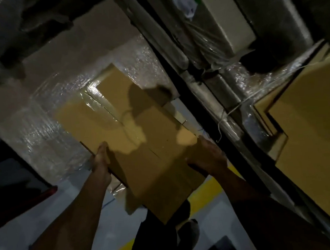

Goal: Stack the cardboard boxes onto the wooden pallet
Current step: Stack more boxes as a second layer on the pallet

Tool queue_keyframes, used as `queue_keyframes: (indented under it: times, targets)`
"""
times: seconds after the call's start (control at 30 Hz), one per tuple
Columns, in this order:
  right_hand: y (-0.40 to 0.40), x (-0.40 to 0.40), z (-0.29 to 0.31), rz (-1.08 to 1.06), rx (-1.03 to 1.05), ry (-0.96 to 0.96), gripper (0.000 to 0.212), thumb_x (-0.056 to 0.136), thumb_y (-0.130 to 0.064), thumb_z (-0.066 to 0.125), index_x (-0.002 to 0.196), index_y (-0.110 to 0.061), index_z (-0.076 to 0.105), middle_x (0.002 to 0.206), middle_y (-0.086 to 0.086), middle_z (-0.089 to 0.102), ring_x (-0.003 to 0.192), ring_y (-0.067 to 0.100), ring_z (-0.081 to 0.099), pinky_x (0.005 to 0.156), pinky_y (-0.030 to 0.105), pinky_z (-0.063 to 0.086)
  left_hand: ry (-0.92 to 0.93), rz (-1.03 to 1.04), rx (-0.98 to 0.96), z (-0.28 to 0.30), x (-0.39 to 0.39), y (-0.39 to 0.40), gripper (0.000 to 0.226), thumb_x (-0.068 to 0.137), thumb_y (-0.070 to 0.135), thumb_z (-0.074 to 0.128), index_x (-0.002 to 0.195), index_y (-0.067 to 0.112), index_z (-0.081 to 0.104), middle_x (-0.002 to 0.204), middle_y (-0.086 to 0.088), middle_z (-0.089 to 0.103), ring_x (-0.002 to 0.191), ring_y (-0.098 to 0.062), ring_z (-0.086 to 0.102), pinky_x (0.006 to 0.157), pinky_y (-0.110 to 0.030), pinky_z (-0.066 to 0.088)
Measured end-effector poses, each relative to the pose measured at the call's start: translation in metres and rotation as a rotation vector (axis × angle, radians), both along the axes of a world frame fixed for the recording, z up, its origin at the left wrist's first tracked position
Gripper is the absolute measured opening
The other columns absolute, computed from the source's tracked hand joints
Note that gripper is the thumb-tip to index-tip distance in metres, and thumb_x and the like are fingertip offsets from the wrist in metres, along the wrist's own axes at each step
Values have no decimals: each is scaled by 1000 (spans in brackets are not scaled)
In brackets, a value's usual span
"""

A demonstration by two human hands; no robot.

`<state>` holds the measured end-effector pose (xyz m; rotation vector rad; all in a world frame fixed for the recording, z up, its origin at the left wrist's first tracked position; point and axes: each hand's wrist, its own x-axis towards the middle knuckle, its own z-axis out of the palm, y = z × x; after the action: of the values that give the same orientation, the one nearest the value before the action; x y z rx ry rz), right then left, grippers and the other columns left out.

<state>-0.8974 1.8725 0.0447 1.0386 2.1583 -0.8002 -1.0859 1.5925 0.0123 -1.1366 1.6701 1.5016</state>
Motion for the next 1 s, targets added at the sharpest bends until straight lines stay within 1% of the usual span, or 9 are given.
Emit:
queue_keyframes:
  times: [0.07,0.13,0.23,0.37,0.43,0.57,0.73,0.83,1.0]
  targets:
    - [2,-18,0,12,-39,8,112,70,-76,68,157,-41,9,161,-1,32,143,30,37,113,55,32,-8,80,9,-18,-7,-3,65,87,53,66,140,17,52,136,-11,57,121,-31,57,102,-43,45]
    - [4,-36,-8,-10,-99,74,108,70,-69,76,155,-44,14,157,0,36,139,32,43,109,54,38,-22,104,68,-29,-6,-3,63,89,52,65,137,13,55,134,-15,60,118,-32,59,106,-46,44]
    - [5,-65,-25,-13,-154,154,115,66,-66,81,158,-36,19,157,2,36,141,29,39,109,47,41,-15,95,117,-41,-3,-6,45,94,50,58,115,11,65,108,-13,69,98,-29,66,95,-43,48]
    - [9,-106,-38,70,-221,121,115,70,-57,84,158,-25,18,155,7,36,140,31,40,105,41,41,-5,80,182,-43,1,-13,86,64,65,79,129,12,62,120,-16,69,112,-35,65,97,-52,50]
    - [13,-118,-40,86,-262,122,114,73,-50,85,159,-25,14,158,7,34,141,32,38,100,37,39,9,93,181,-46,2,-15,81,66,65,76,128,14,63,119,-15,70,109,-34,67,98,-54,49]
    - [14,-130,-40,83,-304,134,116,73,-55,84,160,-27,12,157,9,38,138,35,42,104,43,43,20,99,164,-49,4,-16,79,65,64,78,126,16,64,117,-14,71,105,-33,69,95,-55,51]
    - [8,-120,-31,35,-268,155,112,69,-58,85,156,-25,23,148,6,48,132,31,48,99,35,43,-35,66,131,-52,5,-26,112,52,60,92,141,11,46,129,-20,62,106,-40,67,86,-60,54]
    - [2,-105,-26,-10,-231,165,117,56,-74,79,152,-30,27,143,5,54,128,31,53,102,50,48,-34,35,139,-46,5,-22,109,46,58,95,137,16,51,125,-16,65,103,-38,69,85,-59,55]
    - [-5,-74,-3,-112,-191,189,108,64,-66,82,151,-39,25,139,0,57,124,28,56,99,46,50,10,6,139,-23,16,-8,106,35,51,98,128,16,62,116,-11,71,98,-33,71,73,-48,59]
